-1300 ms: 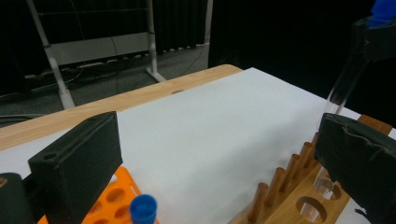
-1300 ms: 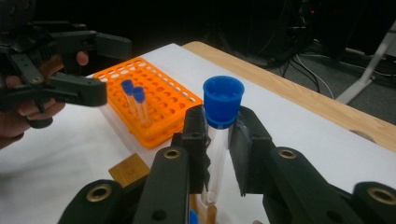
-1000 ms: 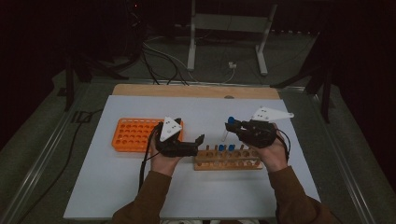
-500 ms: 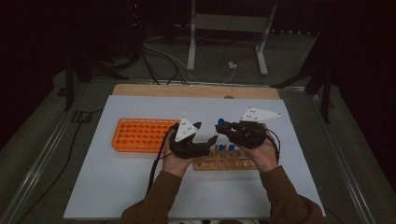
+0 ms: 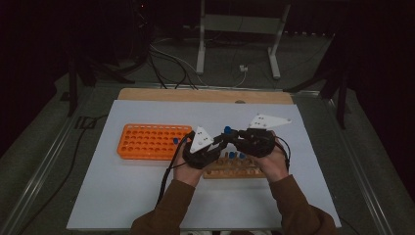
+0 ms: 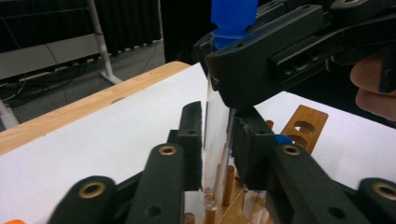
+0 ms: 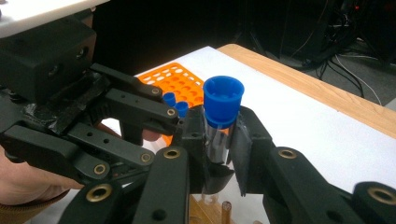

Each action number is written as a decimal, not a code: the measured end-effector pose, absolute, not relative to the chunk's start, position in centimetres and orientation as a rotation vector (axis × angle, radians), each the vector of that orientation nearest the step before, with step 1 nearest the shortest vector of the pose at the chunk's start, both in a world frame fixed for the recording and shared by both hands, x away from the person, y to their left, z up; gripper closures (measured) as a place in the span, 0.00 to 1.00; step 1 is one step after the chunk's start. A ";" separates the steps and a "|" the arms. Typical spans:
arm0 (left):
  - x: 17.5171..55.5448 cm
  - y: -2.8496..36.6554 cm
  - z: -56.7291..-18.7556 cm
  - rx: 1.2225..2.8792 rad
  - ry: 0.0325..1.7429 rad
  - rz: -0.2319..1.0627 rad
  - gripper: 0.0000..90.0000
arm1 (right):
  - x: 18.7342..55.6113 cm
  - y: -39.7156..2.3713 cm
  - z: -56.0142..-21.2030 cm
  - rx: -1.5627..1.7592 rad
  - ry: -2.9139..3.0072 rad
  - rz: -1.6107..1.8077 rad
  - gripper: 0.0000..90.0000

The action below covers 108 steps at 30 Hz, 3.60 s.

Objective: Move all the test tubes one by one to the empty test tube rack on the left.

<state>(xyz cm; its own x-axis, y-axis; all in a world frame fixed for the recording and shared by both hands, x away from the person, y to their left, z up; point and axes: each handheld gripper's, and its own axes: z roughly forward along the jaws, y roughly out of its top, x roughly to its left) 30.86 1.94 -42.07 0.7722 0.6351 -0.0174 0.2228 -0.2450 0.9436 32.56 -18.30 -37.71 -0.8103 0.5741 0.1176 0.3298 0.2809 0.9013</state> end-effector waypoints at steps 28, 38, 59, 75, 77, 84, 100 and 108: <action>31.2 6.3 -42.2 1.741 0.784 0.468 0.87 | 32.6 -21.5 -38.8 0.982 2.221 1.501 0.09; 31.0 8.4 -41.9 1.714 0.802 0.498 0.87 | 32.4 -24.0 -39.9 1.044 2.172 1.483 0.02; 30.8 10.5 -42.2 1.685 0.813 0.522 0.87 | 30.9 -27.6 -41.7 1.138 2.089 1.472 0.00; 30.8 12.9 -42.6 1.667 0.859 0.491 0.87 | 30.3 -28.9 -42.2 1.175 2.057 1.510 0.00; 30.8 13.1 -42.7 1.663 0.866 0.491 0.87 | 30.3 -29.0 -42.3 1.180 2.059 1.508 0.00; 30.9 13.6 -43.3 1.673 0.864 0.488 0.87 | 30.4 -29.0 -42.6 1.181 2.067 1.507 0.00; 31.1 15.4 -44.5 1.671 0.908 0.554 0.87 | 30.3 -28.8 -43.0 1.180 2.081 1.508 0.00; 31.4 16.1 -45.3 1.666 0.953 0.593 0.87 | 30.2 -28.7 -43.2 1.177 2.084 1.510 0.00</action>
